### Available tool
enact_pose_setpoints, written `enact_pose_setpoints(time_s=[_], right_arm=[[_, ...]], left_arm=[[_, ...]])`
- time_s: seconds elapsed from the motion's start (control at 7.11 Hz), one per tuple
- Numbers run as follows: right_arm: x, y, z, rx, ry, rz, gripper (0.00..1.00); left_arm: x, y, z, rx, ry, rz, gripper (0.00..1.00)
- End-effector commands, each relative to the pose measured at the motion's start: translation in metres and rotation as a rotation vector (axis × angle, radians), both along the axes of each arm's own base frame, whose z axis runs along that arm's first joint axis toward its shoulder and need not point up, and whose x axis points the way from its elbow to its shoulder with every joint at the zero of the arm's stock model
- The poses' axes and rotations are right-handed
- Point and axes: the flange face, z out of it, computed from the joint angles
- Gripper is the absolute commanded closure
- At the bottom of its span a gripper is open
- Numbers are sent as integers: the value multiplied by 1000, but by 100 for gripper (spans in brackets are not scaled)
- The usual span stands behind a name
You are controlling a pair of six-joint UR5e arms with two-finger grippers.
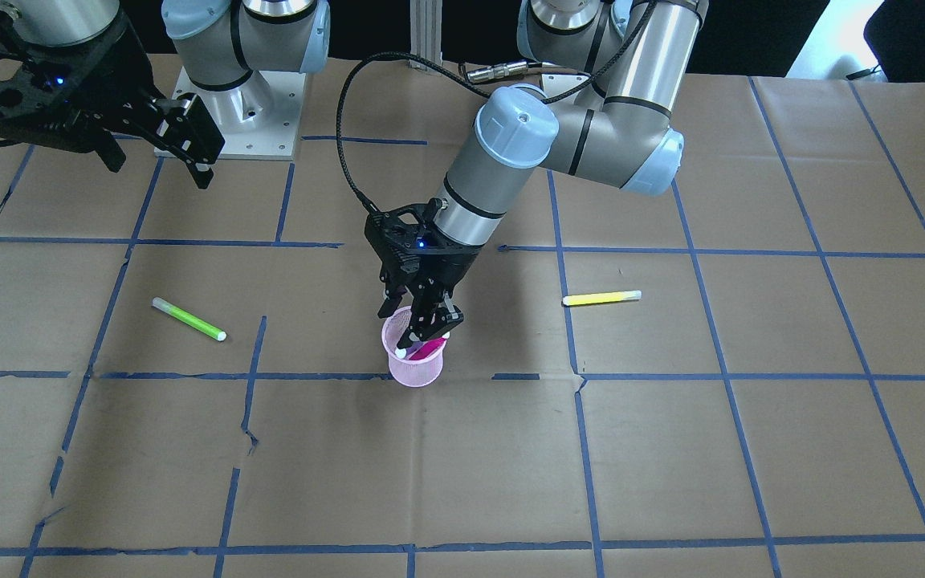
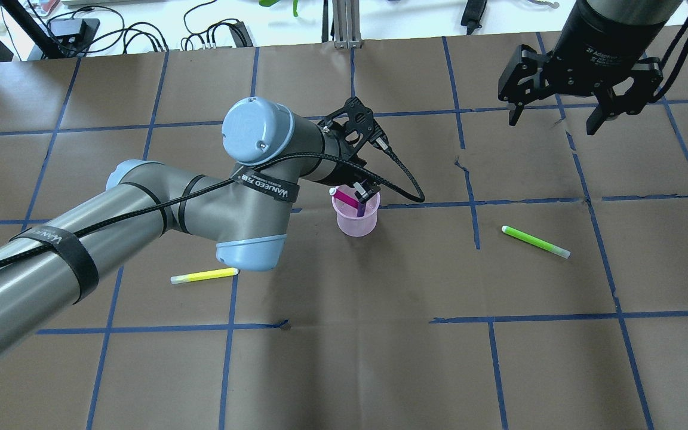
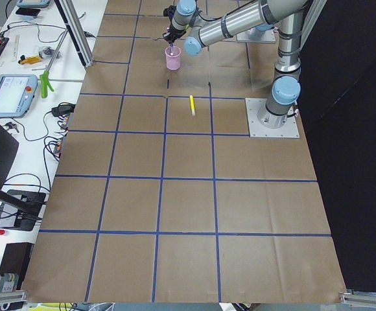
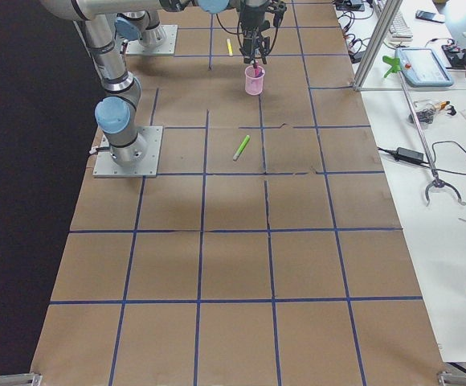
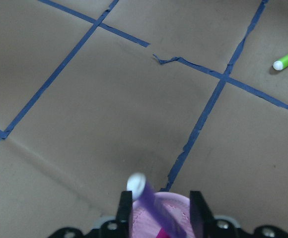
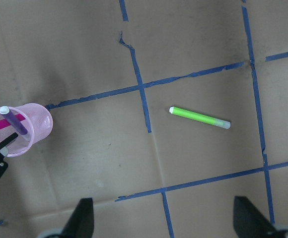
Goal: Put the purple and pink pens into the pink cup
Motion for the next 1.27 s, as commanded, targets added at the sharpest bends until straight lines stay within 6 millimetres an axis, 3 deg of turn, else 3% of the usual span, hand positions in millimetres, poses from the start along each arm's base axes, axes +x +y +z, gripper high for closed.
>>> enact_pose_setpoints(time_s=[0.0, 0.28, 0.56, 0.7, 0.98, 1.12], right_arm=[[-1, -2, -3, 7, 5, 2, 0], [-1, -2, -3, 7, 7, 2, 0], [-1, -2, -3, 7, 5, 2, 0], [0, -2, -3, 5, 2, 2, 0], [0, -2, -1, 1, 1, 4, 0], [0, -3, 1, -6, -4, 2, 0]], left_arm=[[7, -3, 12, -38, -50, 34, 2], [27, -6, 33, 9, -103, 82, 2], [93, -4, 83, 153, -147, 223, 2], [127, -2, 100, 252, -125, 396, 2], [183, 13, 121, 419, -97, 683, 2], [209, 21, 129, 429, -175, 804, 2]])
